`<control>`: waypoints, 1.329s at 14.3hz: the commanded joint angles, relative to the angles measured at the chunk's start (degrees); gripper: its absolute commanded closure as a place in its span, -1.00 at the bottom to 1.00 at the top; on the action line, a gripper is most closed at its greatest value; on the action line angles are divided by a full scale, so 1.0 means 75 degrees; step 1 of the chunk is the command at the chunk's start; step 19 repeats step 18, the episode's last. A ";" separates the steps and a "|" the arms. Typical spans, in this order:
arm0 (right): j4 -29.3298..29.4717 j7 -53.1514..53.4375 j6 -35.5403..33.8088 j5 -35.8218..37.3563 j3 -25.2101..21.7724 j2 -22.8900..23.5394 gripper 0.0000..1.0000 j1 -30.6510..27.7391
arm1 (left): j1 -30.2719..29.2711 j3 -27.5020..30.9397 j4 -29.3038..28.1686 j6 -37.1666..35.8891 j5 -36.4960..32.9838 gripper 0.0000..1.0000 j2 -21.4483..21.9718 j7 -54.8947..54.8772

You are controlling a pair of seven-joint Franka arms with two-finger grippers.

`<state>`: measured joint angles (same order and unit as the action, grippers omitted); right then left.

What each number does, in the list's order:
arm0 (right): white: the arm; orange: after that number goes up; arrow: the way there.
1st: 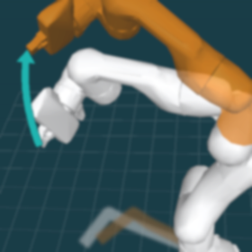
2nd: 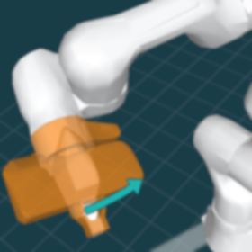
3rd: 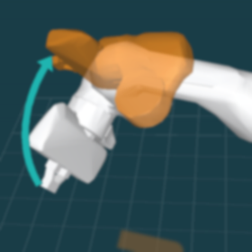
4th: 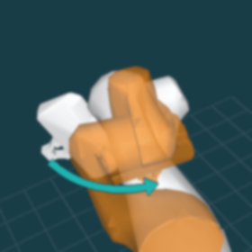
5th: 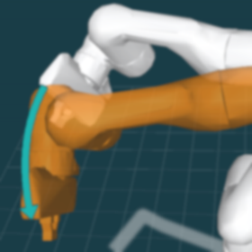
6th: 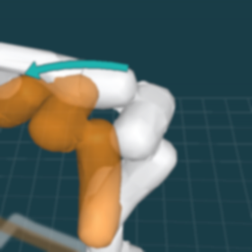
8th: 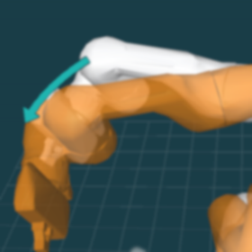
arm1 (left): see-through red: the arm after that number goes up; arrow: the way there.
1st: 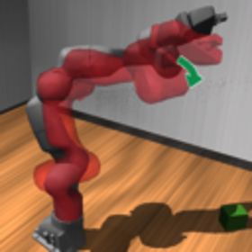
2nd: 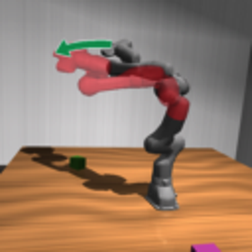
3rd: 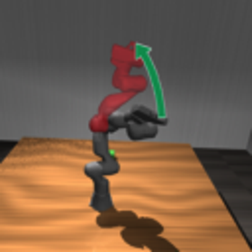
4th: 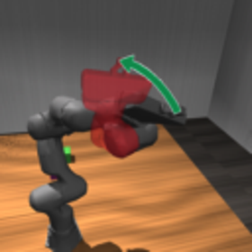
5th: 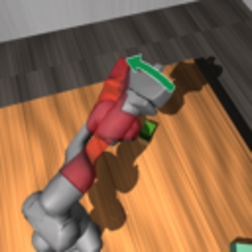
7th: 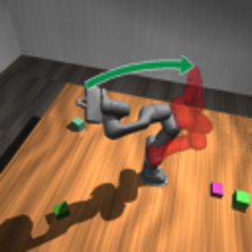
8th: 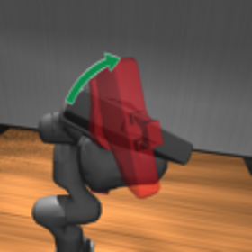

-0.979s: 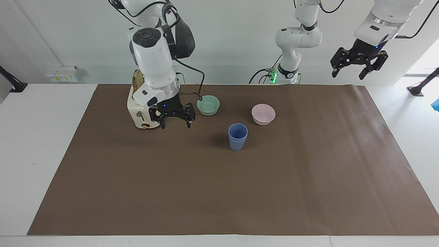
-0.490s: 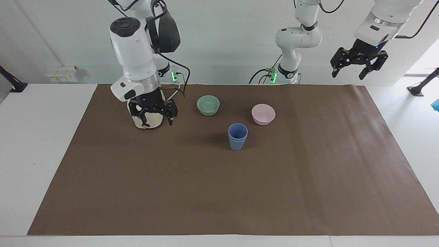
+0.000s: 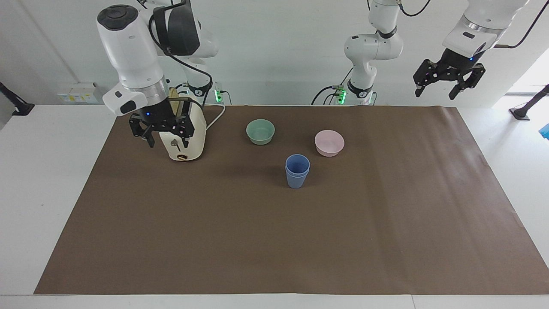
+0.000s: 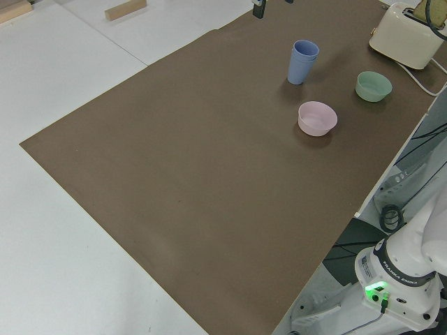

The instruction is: Stack blue cups with both arms

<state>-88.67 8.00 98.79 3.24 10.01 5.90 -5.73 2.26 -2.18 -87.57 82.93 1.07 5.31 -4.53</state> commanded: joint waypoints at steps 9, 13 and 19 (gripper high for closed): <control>0.0678 -0.1114 -0.1360 0.0071 -0.0514 -0.0201 -1.00 -0.0103 | -0.0090 -0.0061 0.0028 -0.0136 -0.0048 -1.00 0.0053 -0.0087; 0.0666 -0.1091 -0.1348 -0.0057 -0.0490 -0.0259 -1.00 -0.0114 | -0.0102 -0.0050 0.0028 -0.0136 -0.0048 -1.00 0.0053 -0.0087; 0.0631 -0.1090 -0.1360 -0.0081 -0.0490 -0.0295 -1.00 -0.0138 | -0.0102 -0.0061 0.0028 -0.0136 -0.0048 -1.00 0.0053 -0.0087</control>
